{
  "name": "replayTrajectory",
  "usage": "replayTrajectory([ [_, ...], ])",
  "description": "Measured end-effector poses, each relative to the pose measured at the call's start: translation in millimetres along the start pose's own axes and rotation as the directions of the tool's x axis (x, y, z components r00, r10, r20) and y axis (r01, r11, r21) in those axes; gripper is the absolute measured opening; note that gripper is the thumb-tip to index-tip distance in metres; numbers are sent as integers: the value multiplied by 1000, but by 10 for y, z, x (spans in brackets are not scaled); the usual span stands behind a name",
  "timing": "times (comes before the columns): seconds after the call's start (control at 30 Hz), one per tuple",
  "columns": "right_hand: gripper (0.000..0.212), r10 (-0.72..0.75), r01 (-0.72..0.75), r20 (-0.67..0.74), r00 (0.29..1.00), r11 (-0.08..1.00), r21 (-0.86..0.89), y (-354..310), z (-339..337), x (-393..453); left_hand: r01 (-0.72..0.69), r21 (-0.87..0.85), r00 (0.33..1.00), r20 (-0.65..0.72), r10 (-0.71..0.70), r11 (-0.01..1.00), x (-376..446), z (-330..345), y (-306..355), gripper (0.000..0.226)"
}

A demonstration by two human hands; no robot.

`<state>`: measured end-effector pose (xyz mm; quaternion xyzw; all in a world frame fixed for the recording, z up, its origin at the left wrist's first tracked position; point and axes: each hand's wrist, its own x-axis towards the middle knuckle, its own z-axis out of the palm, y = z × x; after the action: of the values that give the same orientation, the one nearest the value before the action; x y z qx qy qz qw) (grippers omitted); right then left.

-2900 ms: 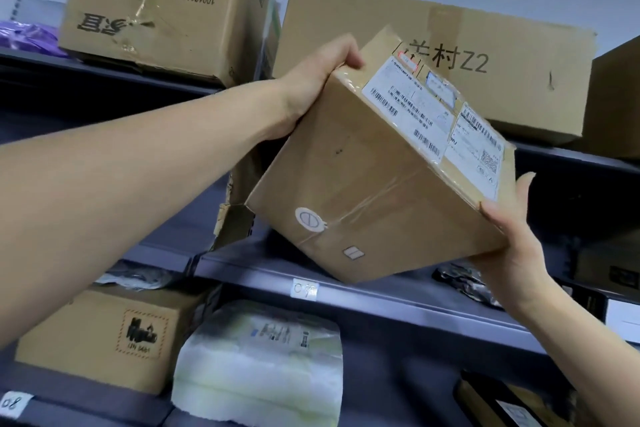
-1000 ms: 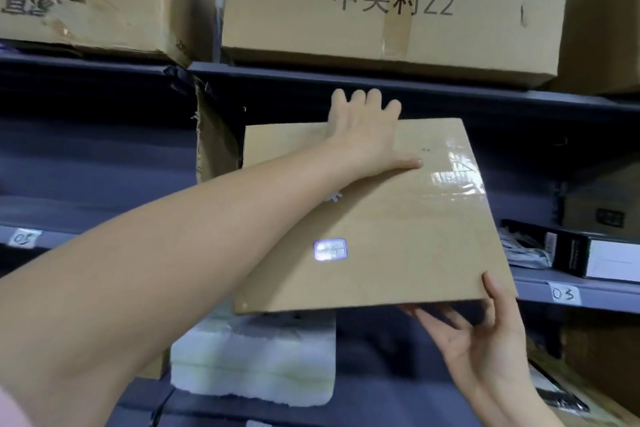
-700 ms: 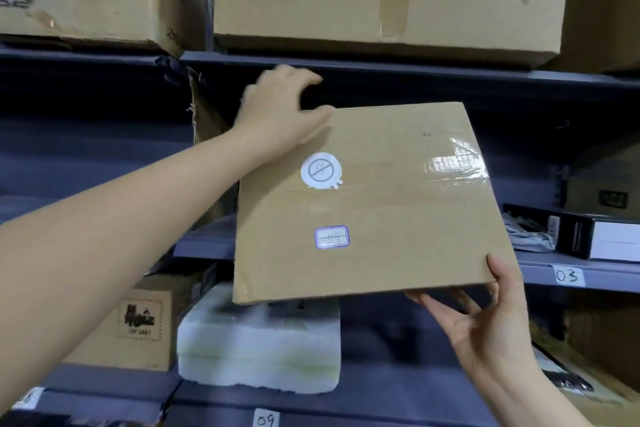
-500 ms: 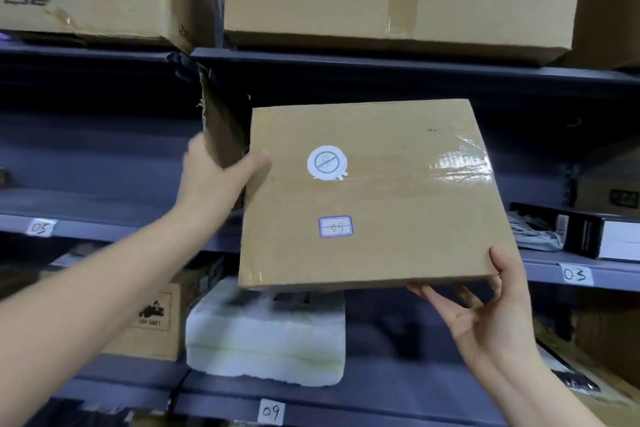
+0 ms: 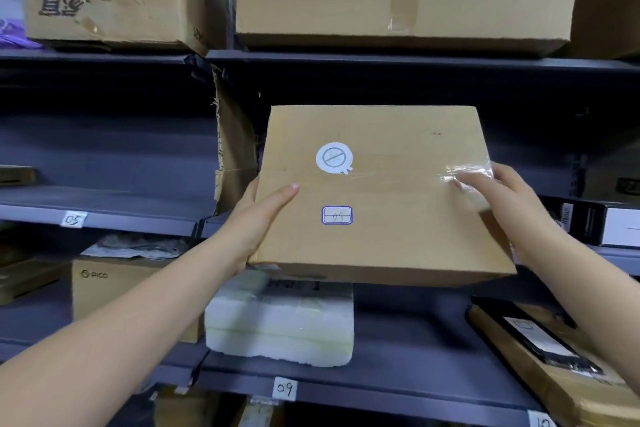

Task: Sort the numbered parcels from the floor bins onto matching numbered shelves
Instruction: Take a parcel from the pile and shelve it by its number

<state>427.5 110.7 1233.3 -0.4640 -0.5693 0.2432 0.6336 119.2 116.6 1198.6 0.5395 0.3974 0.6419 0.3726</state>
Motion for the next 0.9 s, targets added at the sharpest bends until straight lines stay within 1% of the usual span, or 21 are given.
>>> replayTrajectory([
  [0.07, 60, 67, -68, 84, 994, 998, 8, -54, 26, 58, 35, 13, 999, 32, -36, 999, -23, -20, 9, 50],
  [0.13, 62, 65, -66, 110, 992, 998, -1, -65, 40, 54, 77, 16, 994, 72, -78, 997, -26, -52, 4, 61],
  [0.17, 63, 54, -54, 115, 992, 999, 2, -67, 36, 53, 77, 2, 994, 82, -77, 997, -33, -50, 8, 60],
  [0.27, 63, 26, -28, 123, 992, 999, 21, -71, -26, 43, 54, -35, 996, 74, -51, 998, -65, -13, -3, 41],
  [0.37, 62, -12, 9, 132, 991, 1000, 25, -102, -99, 11, 28, -40, 998, 59, -26, 999, -152, 31, 2, 38],
  [0.5, 57, -76, 72, 112, 991, 997, 41, -234, -161, -115, -32, -56, 998, 53, 35, 998, -273, 42, 118, 43],
  [0.6, 59, -132, 128, 71, 989, 990, 51, -343, -217, -219, -146, -30, 986, 80, 148, 989, -340, 10, 250, 49],
  [0.7, 60, -205, 204, 17, 979, 979, 24, -471, -255, -342, -236, -45, 963, 122, 240, 971, -426, -42, 405, 46],
  [0.73, 61, -224, 224, -1, 975, 974, 20, -520, -263, -395, -256, -53, 956, 131, 261, 965, -456, -68, 454, 49],
  [0.83, 62, -252, 252, -24, 967, 968, -2, -690, -251, -594, -278, -70, 951, 119, 285, 958, -576, -168, 605, 59],
  [0.9, 63, -264, 264, -33, 964, 964, 2, -778, -209, -749, -279, -73, 951, 118, 287, 957, -691, -284, 678, 61],
])
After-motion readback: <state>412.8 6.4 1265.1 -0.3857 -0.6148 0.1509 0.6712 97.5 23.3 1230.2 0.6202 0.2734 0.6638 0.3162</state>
